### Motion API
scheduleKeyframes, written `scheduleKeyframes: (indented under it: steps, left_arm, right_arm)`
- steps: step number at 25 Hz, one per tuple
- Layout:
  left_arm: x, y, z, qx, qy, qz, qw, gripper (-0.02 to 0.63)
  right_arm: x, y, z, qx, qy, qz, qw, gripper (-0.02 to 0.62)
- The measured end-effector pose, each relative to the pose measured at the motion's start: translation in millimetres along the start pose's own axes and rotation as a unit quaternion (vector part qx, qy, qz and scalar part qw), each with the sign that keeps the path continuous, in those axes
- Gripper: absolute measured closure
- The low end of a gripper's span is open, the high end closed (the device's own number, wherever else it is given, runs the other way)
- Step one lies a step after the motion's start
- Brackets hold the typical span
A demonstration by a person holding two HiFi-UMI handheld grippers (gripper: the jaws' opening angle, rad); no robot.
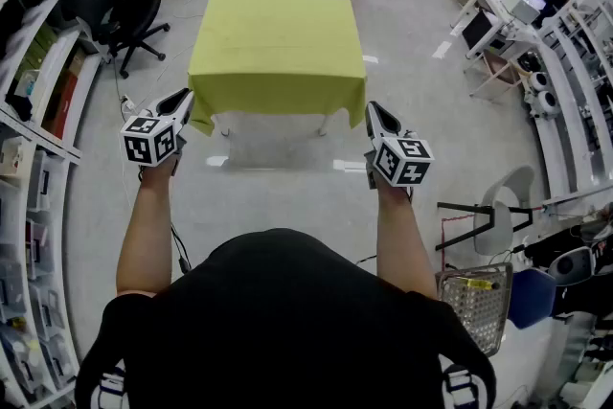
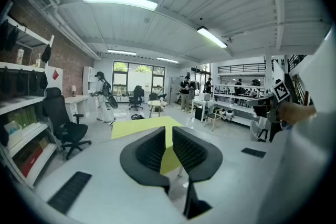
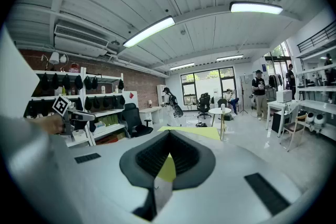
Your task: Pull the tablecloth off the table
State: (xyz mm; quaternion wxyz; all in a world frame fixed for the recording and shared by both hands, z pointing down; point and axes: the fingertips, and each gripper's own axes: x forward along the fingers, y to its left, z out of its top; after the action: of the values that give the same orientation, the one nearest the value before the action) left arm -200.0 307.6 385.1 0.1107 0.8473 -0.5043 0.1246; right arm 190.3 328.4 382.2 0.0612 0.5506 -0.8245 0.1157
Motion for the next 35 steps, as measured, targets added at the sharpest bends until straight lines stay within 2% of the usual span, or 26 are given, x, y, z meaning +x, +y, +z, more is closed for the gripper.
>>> scheduleKeyframes:
  steps: [6, 12, 25, 35]
  left_arm:
    - [-2.0, 3.2, -3.1, 0.002, 0.000, 0.002, 1.0000, 0.548]
    - [-9.1, 1.7, -10.2, 0.000, 0.003, 0.001, 1.0000, 0.548]
    - [4.6, -28.1, -20.1, -0.002, 0.011, 0.007, 0.9999, 0.548]
    - [39.3, 8.5, -17.5, -0.006, 0.018, 0.012, 0.9998, 0.548]
  right_arm:
    - [5.3, 5.6, -2.6, -0.016, 0.000, 0.002, 1.000, 0.578]
    - [0.8, 8.6, -7.8, -0.001, -0.008, 0.000, 1.000, 0.578]
    - [-2.7, -22.2, -20.4, -0.002, 0.005, 0.018, 1.000, 0.578]
    - [45.3, -27.9, -31.2, -0.010, 0.027, 0.029, 0.999, 0.578]
